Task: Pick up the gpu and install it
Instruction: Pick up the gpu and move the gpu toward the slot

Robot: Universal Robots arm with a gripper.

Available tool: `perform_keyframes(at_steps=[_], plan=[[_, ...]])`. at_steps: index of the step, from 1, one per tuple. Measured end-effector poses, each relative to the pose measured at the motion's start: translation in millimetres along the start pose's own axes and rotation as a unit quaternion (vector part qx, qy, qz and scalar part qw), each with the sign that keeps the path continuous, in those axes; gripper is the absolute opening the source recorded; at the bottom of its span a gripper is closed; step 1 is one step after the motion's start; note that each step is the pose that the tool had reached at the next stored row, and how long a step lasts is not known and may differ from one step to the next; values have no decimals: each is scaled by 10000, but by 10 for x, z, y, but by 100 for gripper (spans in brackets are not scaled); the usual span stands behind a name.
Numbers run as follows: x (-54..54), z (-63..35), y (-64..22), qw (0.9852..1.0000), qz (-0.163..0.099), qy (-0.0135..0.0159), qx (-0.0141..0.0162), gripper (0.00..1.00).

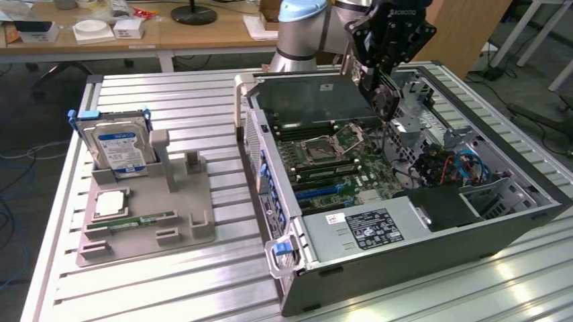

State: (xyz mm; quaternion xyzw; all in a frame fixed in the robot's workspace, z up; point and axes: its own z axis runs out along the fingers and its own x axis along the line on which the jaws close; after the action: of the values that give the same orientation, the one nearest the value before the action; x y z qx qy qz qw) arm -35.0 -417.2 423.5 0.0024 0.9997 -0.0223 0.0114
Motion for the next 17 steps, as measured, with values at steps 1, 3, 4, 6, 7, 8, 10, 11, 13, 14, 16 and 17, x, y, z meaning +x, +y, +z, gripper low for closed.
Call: perform_keyframes(at_steps=[1,3,4,6,7,8,10,11,13,14,16,17], plan=[[-28,1,0,10000,0,0,0,26],[-88,3,0,10000,0,0,0,26],[-115,4,0,10000,0,0,0,26],[-166,6,1,10000,0,0,0,26],[-188,7,1,10000,0,0,0,26],[-201,7,1,10000,0,1,0,26],[-204,7,1,10000,-1,0,0,26],[-204,7,1,10000,0,0,0,26],[-204,8,1,10000,0,0,0,26],[-204,8,1,10000,0,0,0,26],[-204,8,1,10000,0,0,0,26],[-204,8,1,10000,0,0,0,26]])
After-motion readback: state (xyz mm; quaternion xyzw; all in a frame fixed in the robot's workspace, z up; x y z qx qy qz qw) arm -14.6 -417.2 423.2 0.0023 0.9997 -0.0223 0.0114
